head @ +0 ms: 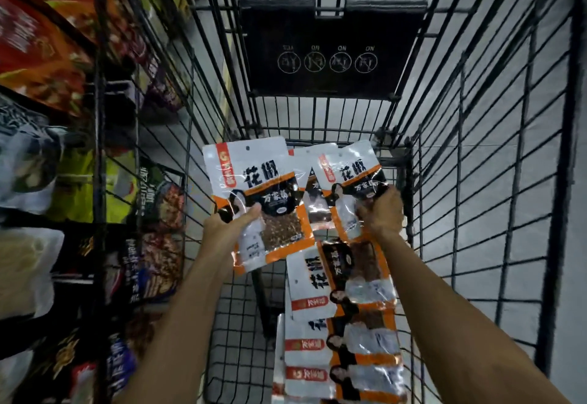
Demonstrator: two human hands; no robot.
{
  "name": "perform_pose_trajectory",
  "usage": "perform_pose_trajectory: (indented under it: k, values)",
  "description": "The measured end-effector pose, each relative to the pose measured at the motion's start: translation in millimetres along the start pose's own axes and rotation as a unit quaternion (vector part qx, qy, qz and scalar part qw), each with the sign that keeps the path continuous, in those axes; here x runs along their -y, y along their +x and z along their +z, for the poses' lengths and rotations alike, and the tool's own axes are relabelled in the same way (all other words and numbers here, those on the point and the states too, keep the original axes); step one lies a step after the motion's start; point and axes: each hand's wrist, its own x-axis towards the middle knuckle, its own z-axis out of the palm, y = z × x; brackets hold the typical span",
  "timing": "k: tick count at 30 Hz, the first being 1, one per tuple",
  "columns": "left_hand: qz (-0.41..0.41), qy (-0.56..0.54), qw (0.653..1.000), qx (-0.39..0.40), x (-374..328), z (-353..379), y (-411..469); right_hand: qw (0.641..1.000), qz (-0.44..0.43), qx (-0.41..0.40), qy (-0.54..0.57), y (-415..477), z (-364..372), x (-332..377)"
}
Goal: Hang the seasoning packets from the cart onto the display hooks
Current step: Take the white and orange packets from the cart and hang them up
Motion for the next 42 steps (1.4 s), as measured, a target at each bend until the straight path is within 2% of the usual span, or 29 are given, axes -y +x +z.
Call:
perform_pose_trajectory:
  k: [3,6,8,10,14,20,22,25,32,38,42]
  values:
    - [0.008,0.014,1.0,0.01,9,-1,4,0.997,0.001,-0.032,-0.063,-2,1,2]
    - [0.007,0.004,1.0,0.01,12,1,3,0.994,0.058,-0.068,-0.062,-6,-5,9]
    - [-0.013,0.007,1.0,0.01,10,2,0,0.994,0.091,-0.06,-0.023,-7,-10,10]
    - [-0.015,0.018,1.0,0.011,8,3,-3,0.991,0.106,-0.042,0.067,-12,-19,11]
    - [-0.012,0.025,1.0,0.011,3,3,-11,0.964,0.11,-0.027,0.239,-36,-33,15]
    - [0.01,0.031,0.999,0.011,-15,-12,-40,0.955,0.083,-0.029,0.283,-82,-66,26]
    - [0.014,0.019,1.0,0.013,-24,-19,-58,0.942,0.081,-0.015,0.324,-98,-85,32]
    - [0.047,0.012,0.999,0.021,-36,-31,-87,0.928,0.051,0.016,0.369,-127,-118,46]
    - [0.116,-0.046,0.992,-0.026,-52,-57,-176,0.909,-0.066,0.104,0.399,-198,-195,79]
    - [0.167,-0.107,0.977,-0.078,-36,-85,-274,0.89,-0.16,0.225,0.362,-261,-242,83]
    - [0.233,-0.139,0.951,-0.145,-8,-115,-355,0.869,-0.233,0.306,0.313,-310,-266,84]
